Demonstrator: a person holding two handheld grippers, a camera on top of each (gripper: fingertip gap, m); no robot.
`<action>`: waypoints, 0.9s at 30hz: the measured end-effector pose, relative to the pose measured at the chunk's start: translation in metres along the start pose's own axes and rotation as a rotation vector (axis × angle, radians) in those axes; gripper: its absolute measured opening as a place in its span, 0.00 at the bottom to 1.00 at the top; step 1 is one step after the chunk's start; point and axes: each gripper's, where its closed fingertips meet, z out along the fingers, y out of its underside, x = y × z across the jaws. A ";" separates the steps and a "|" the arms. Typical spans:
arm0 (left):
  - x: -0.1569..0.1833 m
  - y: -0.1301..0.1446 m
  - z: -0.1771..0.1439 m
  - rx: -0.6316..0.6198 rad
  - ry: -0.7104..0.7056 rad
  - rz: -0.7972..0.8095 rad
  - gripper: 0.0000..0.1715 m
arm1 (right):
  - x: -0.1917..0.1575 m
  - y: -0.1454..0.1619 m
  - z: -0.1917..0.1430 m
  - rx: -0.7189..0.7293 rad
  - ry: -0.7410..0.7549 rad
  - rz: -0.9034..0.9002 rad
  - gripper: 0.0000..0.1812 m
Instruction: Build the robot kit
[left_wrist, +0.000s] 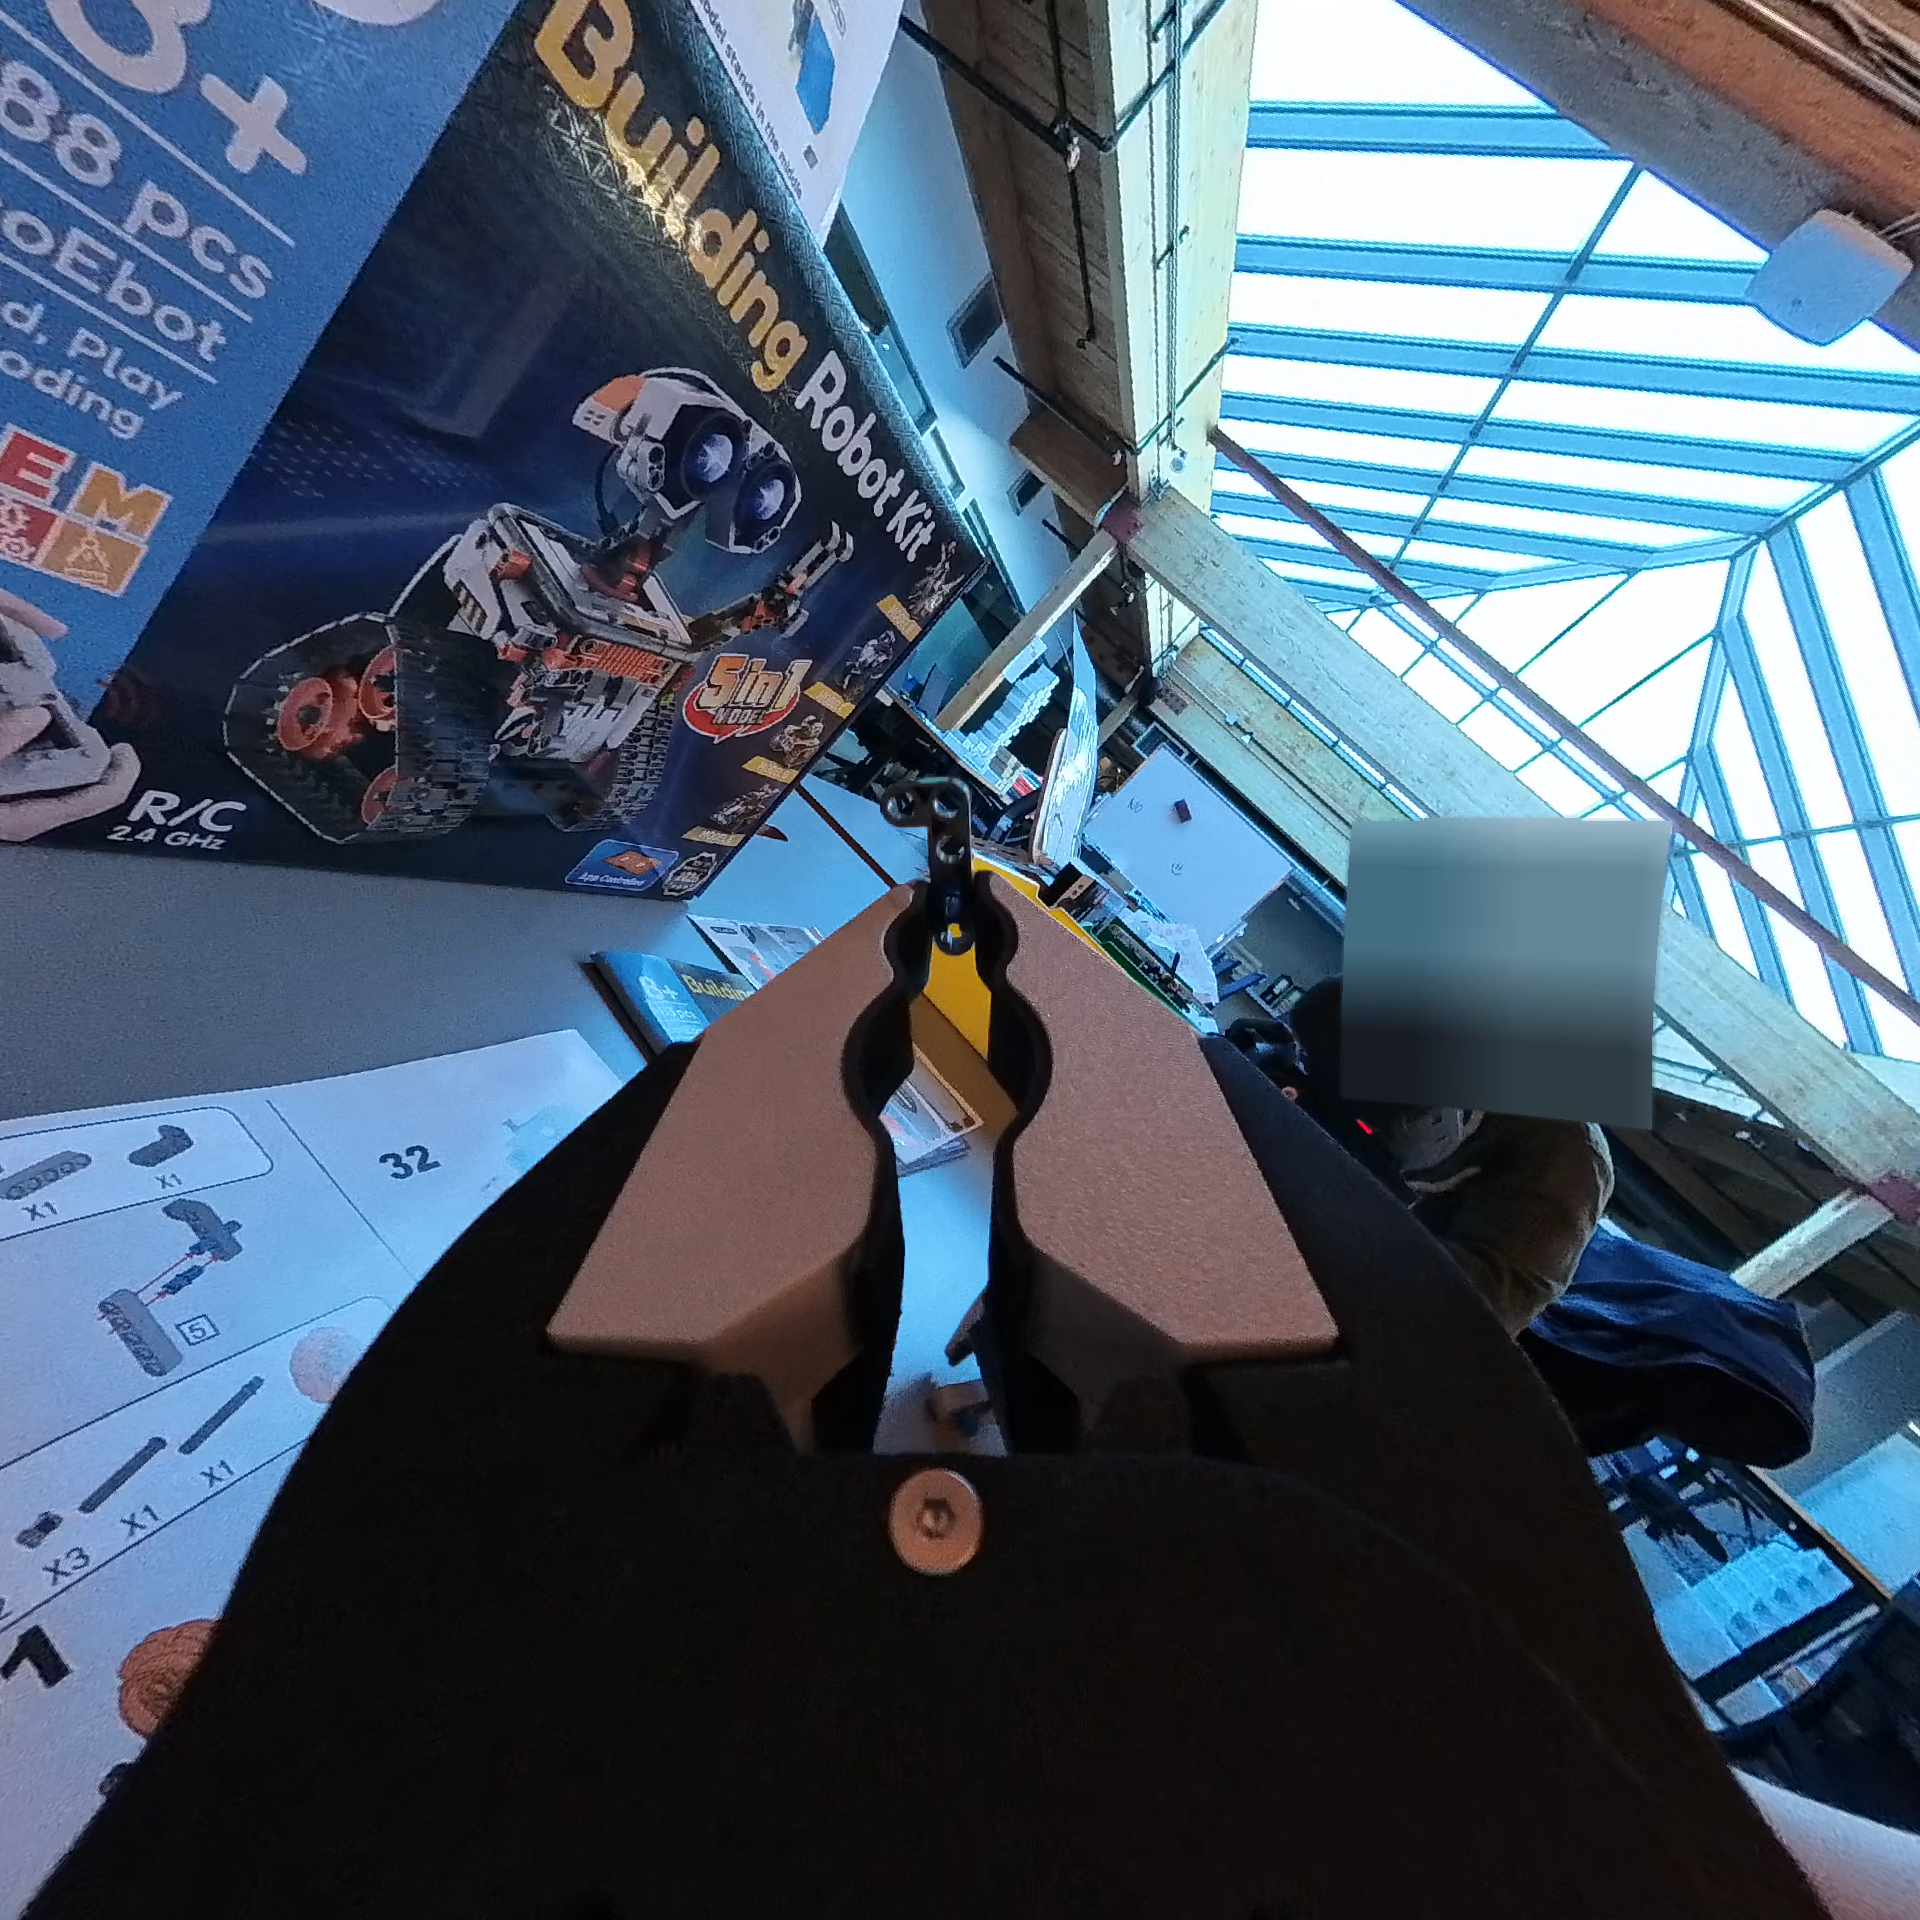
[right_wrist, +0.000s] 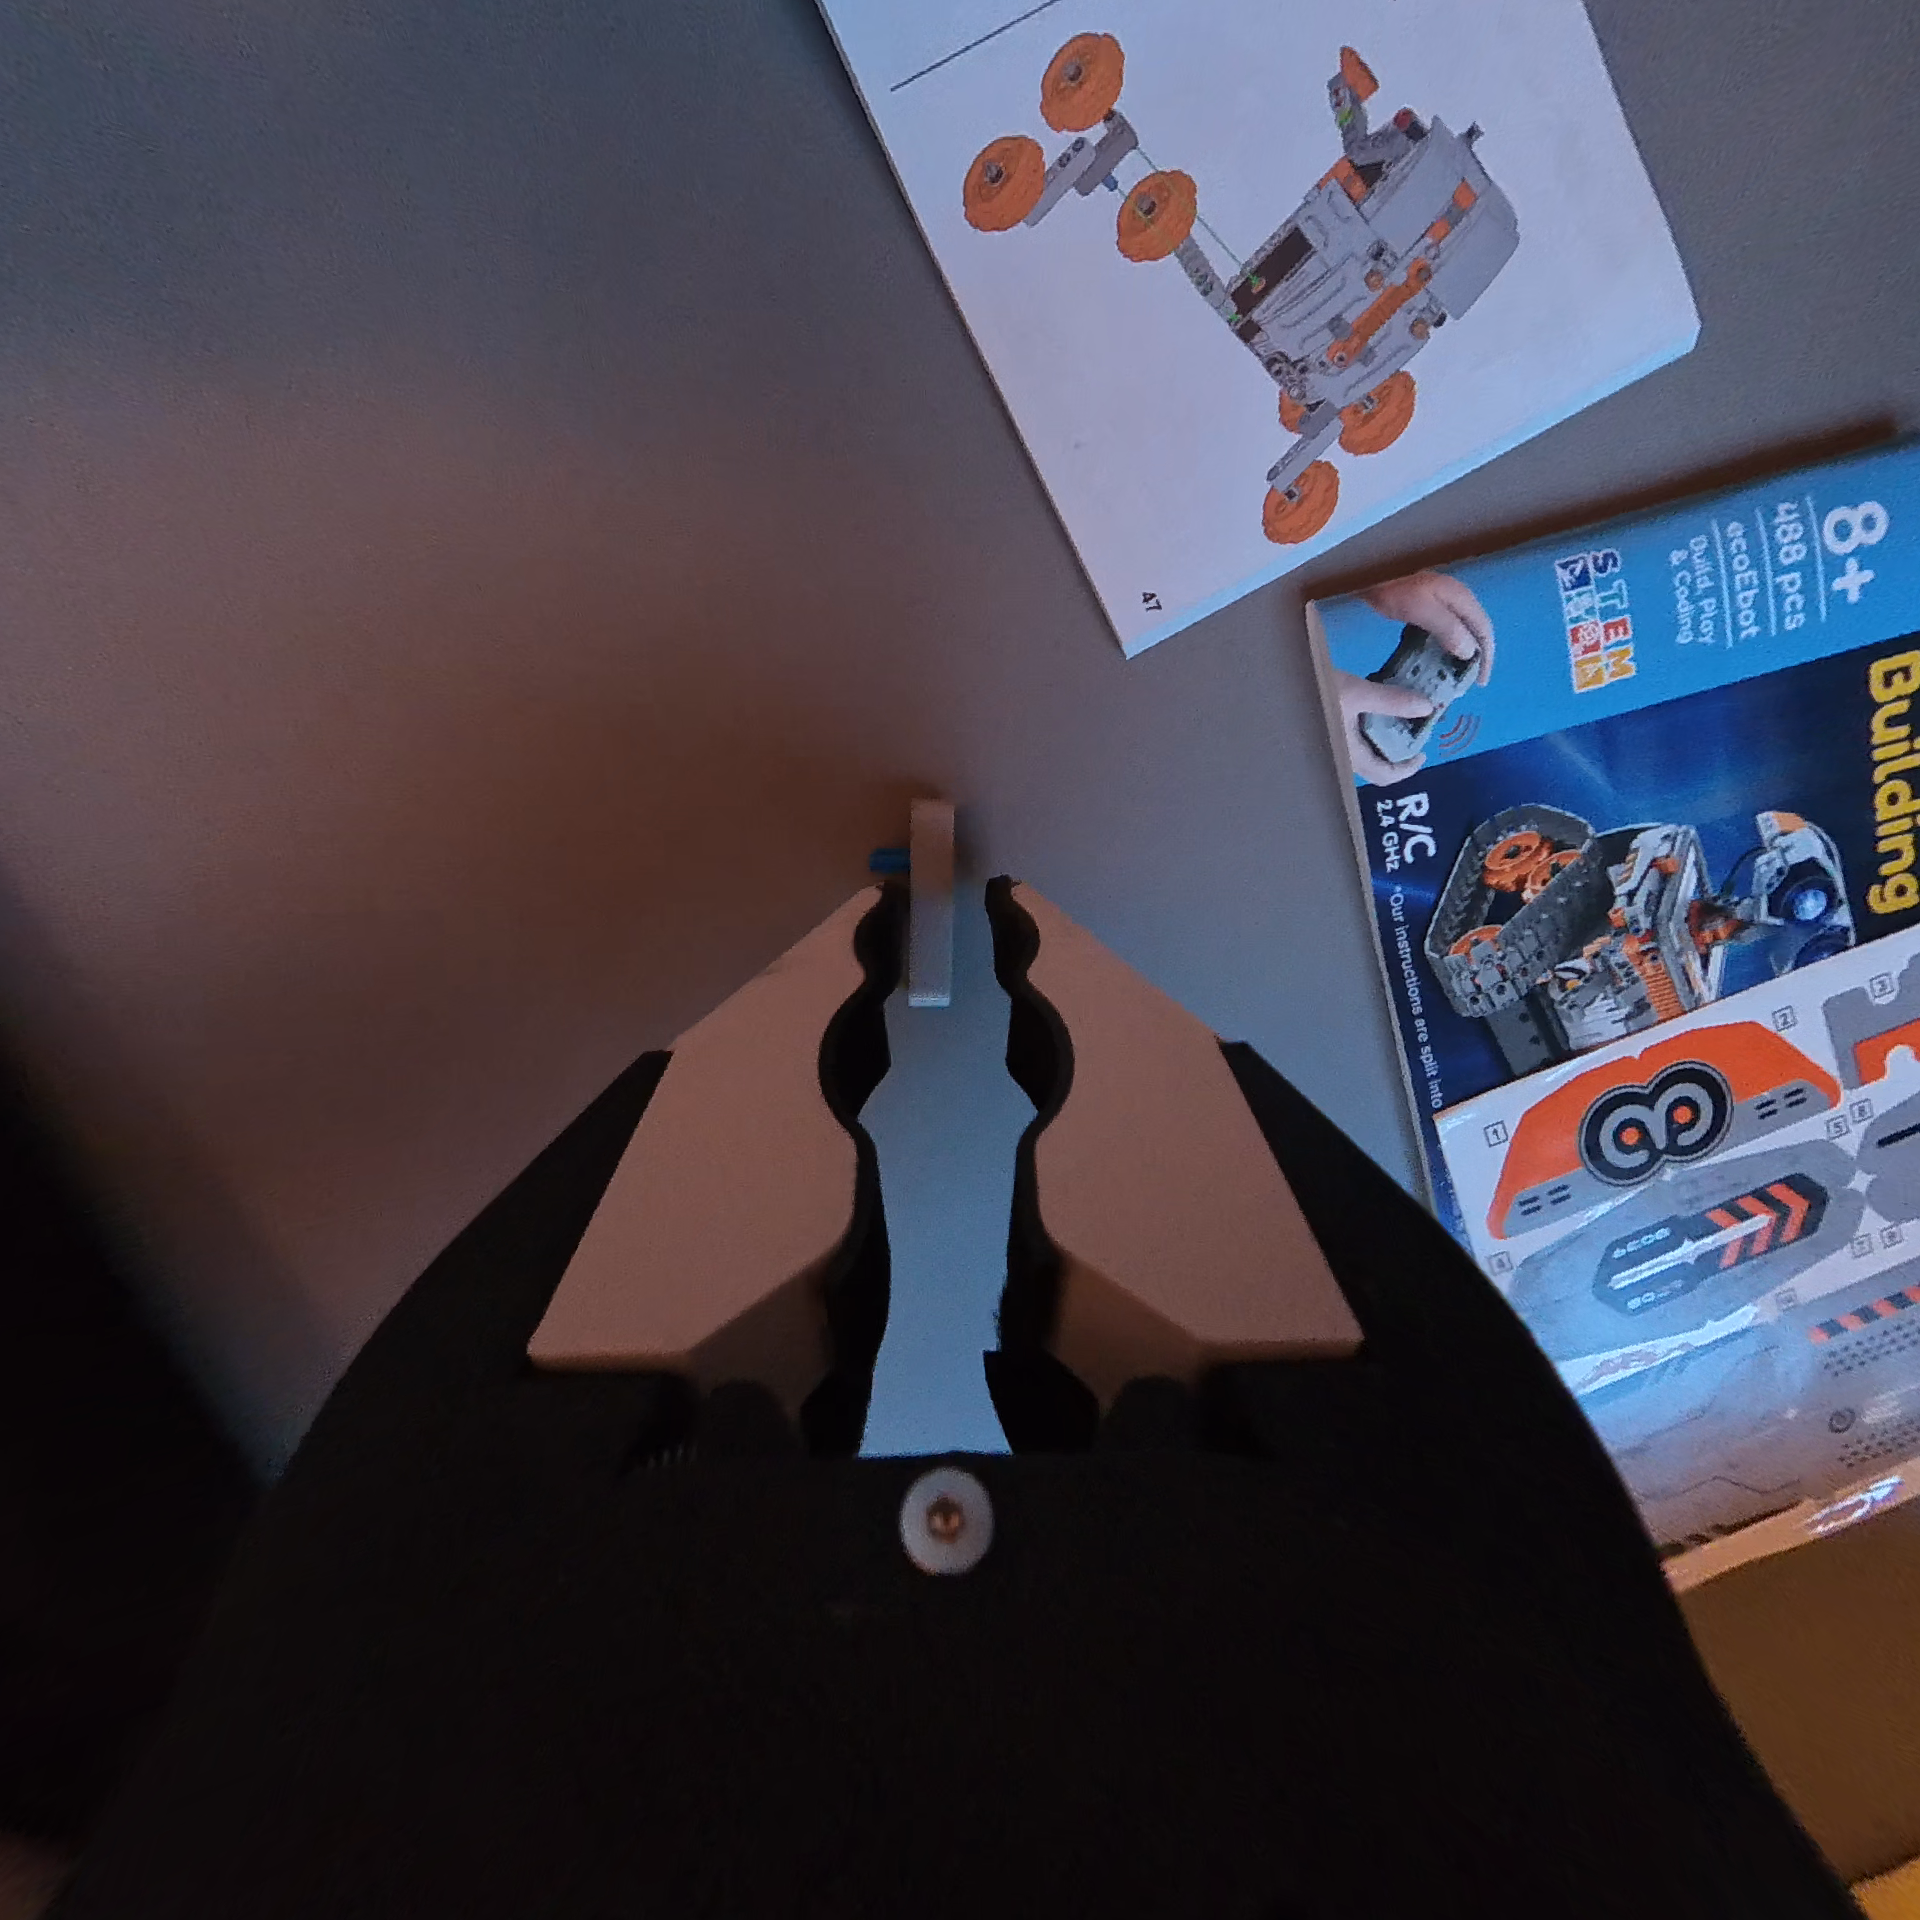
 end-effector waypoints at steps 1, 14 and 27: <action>0.000 0.000 0.000 0.002 0.001 -0.002 0.03 | 0.000 -0.001 0.001 0.001 -0.001 -0.010 0.08; 0.003 0.007 0.003 -0.027 0.017 -0.012 0.03 | -0.003 -0.005 0.006 0.032 -0.050 0.020 0.04; 0.014 0.028 0.014 -0.114 0.056 0.018 0.02 | 0.024 -0.066 -0.041 0.494 0.029 0.085 0.04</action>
